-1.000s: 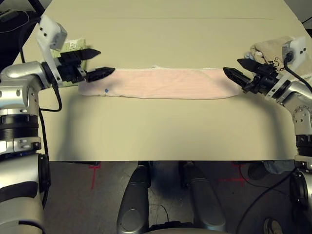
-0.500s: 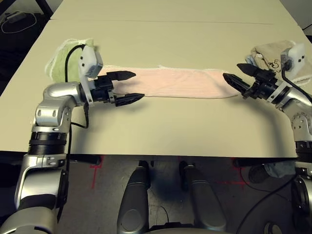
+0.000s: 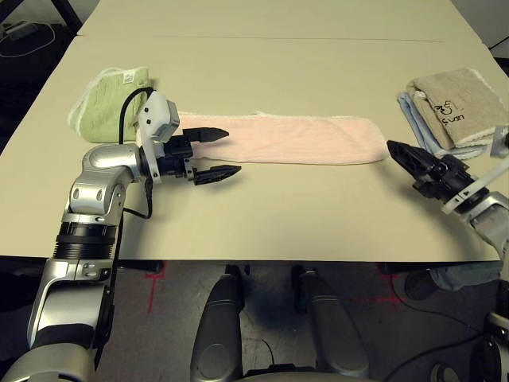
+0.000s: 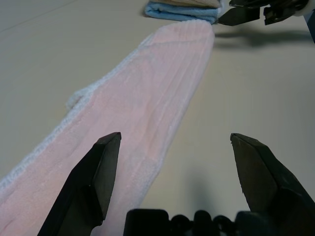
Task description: Fold the towel and set it aside.
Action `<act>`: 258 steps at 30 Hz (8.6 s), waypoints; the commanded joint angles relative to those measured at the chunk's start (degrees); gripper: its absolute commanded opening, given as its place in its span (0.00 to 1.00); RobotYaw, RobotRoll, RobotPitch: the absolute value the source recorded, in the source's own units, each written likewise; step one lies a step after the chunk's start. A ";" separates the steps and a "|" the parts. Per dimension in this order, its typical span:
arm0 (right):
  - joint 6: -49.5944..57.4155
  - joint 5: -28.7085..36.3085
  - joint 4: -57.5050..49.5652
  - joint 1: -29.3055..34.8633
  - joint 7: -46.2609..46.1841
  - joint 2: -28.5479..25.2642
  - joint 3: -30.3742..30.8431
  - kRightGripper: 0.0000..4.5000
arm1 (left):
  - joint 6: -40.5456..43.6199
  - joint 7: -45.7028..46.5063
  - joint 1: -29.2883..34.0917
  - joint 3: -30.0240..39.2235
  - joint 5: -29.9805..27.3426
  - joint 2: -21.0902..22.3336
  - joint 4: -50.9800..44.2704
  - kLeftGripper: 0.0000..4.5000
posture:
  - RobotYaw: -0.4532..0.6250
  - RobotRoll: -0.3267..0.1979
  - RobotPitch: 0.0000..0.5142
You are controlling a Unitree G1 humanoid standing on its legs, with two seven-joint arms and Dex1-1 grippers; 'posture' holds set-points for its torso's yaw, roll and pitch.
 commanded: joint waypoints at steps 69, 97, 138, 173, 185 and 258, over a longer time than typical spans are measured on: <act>-8.06 16.44 -0.30 -2.36 -33.94 10.67 8.65 0.83 | -2.91 2.90 2.53 -1.37 2.75 2.45 -1.22 1.00 | 0.46 0.62 0.49; -7.79 8.82 -2.42 -1.88 -26.30 7.82 11.82 0.01 | -2.54 2.97 2.31 -1.67 2.86 2.50 -0.94 1.00 | 0.45 0.62 0.47; -17.72 -26.36 -3.85 -15.13 5.96 4.85 37.86 0.01 | -2.14 4.14 2.92 -1.72 3.06 2.56 -1.63 1.00 | 0.46 0.62 0.45; -17.53 -33.46 0.79 -19.75 14.04 8.02 40.65 0.99 | -2.23 4.91 2.67 -2.05 3.51 2.13 -1.32 1.00 | 0.45 0.62 0.42; -18.49 -29.05 3.03 -17.64 12.06 3.12 25.91 0.99 | -1.33 5.81 0.70 -1.36 2.81 0.75 -0.36 1.00 | 0.43 0.62 0.41; -48.34 -38.66 28.13 -22.46 39.92 -3.13 32.41 0.99 | 42.93 47.04 14.38 19.47 -7.19 -0.90 -25.63 1.00 | 0.54 0.62 0.38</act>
